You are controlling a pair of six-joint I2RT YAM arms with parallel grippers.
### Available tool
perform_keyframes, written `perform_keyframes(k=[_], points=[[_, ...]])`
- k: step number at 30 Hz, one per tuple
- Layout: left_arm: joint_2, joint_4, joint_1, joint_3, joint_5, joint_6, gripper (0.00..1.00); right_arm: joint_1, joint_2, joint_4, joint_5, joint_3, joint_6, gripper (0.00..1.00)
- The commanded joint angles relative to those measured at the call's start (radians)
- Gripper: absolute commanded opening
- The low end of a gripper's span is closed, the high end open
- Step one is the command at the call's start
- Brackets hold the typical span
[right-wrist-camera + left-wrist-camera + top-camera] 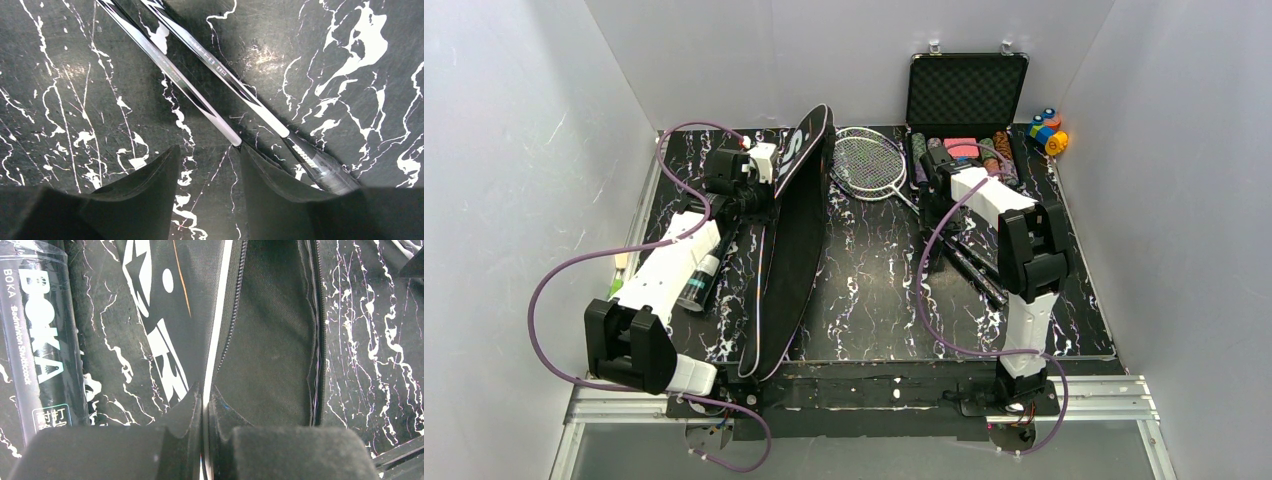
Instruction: Pack up the badminton gear
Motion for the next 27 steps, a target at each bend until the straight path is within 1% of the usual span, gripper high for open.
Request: perform_keyframes(k=[1,7,9,12,19,23,27], points=[[-0.059,0.032,0.01,0.0,0.019,-0.004,0.0,0.017,0.009,0.034,-0.03,0.015,0.008,0.54],[-0.063,0.031,0.015,0.0,0.023,-0.004,0.0,0.052,0.028,0.039,-0.044,0.016,0.008,0.48],[-0.067,0.031,0.017,-0.002,0.024,-0.004,0.0,0.053,0.034,0.042,-0.051,0.019,0.01,0.45],[-0.072,0.031,0.02,-0.006,0.026,-0.004,0.0,0.055,0.038,0.031,-0.027,0.044,0.005,0.43],[-0.074,0.039,0.026,-0.015,0.038,-0.006,0.0,0.052,-0.032,-0.002,0.039,0.117,-0.023,0.5],[-0.079,0.039,0.028,-0.015,0.04,-0.007,0.0,0.04,-0.002,-0.027,0.063,0.153,-0.035,0.54],[-0.084,0.036,0.03,-0.015,0.04,-0.007,0.0,0.024,0.034,-0.018,0.052,0.14,-0.03,0.54]])
